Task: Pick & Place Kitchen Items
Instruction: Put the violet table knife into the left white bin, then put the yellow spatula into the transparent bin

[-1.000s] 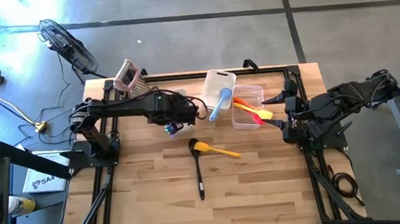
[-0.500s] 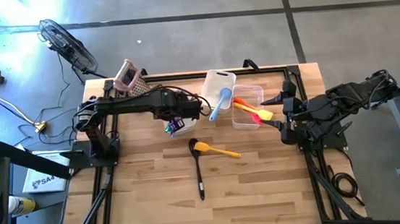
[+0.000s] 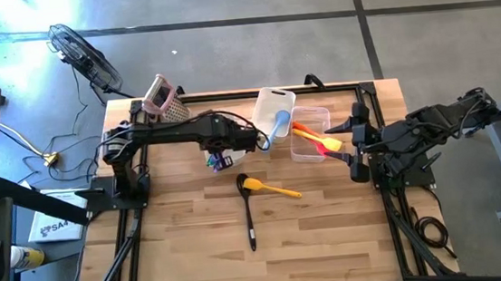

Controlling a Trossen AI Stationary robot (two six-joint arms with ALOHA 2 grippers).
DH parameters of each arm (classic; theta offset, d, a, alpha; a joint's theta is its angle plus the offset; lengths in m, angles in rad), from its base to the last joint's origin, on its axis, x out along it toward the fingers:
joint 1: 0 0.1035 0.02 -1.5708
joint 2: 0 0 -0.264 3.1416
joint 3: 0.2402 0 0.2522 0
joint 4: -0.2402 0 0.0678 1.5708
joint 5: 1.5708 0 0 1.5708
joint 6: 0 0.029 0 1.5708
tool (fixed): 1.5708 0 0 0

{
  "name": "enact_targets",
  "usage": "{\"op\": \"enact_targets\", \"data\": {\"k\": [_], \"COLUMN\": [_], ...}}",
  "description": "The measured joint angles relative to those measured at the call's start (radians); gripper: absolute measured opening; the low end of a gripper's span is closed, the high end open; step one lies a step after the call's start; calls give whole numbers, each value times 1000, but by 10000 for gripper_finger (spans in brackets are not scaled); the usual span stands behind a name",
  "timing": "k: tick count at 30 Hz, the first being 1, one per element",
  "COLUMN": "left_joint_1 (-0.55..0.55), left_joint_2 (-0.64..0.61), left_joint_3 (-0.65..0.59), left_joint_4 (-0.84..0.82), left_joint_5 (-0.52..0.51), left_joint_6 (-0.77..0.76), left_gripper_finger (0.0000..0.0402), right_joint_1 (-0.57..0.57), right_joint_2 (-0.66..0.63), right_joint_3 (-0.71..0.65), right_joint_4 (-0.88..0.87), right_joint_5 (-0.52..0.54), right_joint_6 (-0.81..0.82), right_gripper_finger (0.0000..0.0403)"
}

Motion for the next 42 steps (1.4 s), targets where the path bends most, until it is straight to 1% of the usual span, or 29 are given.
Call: {"op": "enact_targets", "data": {"k": [5, 11, 15, 26, 31, 35, 37, 40, 42], "left_joint_1": [0, 1, 1, 0, 0, 1, 1, 8, 9], "left_joint_2": [13, 14, 14, 14, 14, 14, 14, 14, 14], "left_joint_3": [0, -1, -1, -1, -1, -1, -1, -1, -1], "left_joint_4": [-6, 12, 10, 10, 11, 18, 48, 105, 127], "left_joint_5": [-13, 13, 13, 18, 13, 11, 31, 135, 183], "left_joint_6": [0, 0, 0, -11, -12, -12, -12, -8, -5], "left_gripper_finger": [7, 34, 65, 172, 203, 216, 219, 219, 219], "right_joint_1": [0, 0, 0, 0, 0, 0, 0, 0, 0], "right_joint_2": [0, 0, 0, 0, 0, 0, 0, 0, 0], "right_joint_3": [0, 0, 0, 0, 0, 0, 0, 0, 0], "right_joint_4": [3, 3, 3, 3, 3, 3, 2, 2, 2], "right_joint_5": [0, 0, 0, 0, 0, 0, 0, 0, 0], "right_joint_6": [0, 1, 7, 10, 8, 8, 8, 8, 8], "right_gripper_finger": [255, 255, 255, 255, 255, 255, 255, 255, 255]}}
